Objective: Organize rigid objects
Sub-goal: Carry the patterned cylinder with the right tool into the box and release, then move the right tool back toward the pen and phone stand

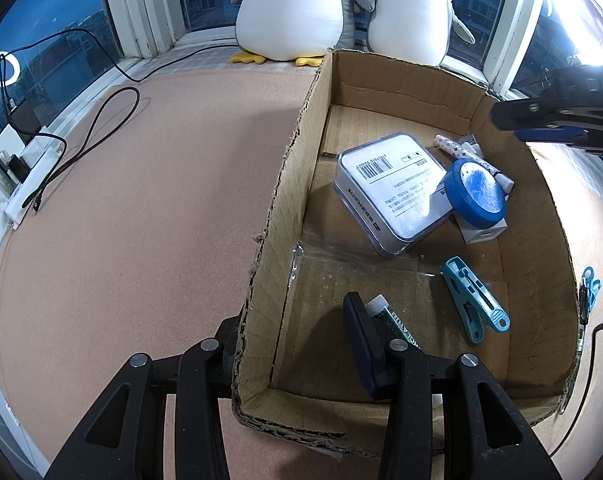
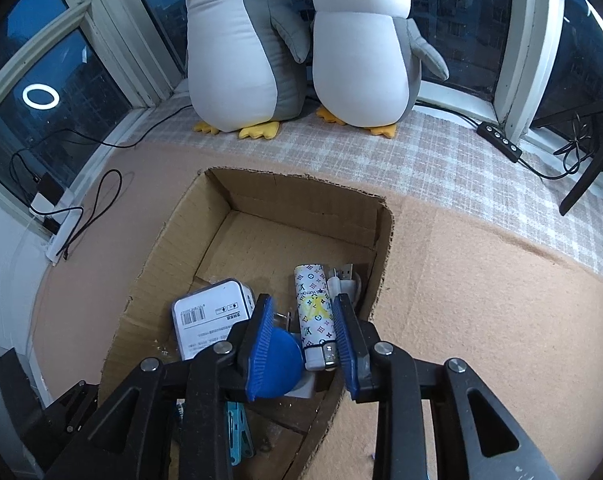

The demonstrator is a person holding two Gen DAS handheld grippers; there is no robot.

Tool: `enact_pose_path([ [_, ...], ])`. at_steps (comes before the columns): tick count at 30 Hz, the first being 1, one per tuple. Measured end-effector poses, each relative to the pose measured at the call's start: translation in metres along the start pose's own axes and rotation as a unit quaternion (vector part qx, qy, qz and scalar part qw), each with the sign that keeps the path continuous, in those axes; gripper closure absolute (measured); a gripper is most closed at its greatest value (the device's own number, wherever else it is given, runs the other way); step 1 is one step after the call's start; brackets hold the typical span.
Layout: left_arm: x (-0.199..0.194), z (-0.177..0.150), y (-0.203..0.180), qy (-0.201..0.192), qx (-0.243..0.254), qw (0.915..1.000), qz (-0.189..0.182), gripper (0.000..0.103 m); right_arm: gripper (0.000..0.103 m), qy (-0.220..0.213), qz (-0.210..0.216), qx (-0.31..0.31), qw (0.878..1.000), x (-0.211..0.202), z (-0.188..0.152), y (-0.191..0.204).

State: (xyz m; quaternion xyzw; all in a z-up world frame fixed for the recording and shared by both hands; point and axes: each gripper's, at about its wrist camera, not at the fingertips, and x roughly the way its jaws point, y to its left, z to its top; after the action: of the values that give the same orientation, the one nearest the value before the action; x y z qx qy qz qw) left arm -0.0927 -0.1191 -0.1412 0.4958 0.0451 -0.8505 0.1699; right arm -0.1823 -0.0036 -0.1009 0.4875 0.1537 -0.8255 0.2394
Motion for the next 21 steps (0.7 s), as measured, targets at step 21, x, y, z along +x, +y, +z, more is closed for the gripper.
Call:
enact_pose_path([
  [21,-0.001,0.0,0.0,-0.002,0.007,1.0,0.003,0.058,0.053,-0.063,-0.024,0.072,0.995,-0.132,-0.082,-0.088],
])
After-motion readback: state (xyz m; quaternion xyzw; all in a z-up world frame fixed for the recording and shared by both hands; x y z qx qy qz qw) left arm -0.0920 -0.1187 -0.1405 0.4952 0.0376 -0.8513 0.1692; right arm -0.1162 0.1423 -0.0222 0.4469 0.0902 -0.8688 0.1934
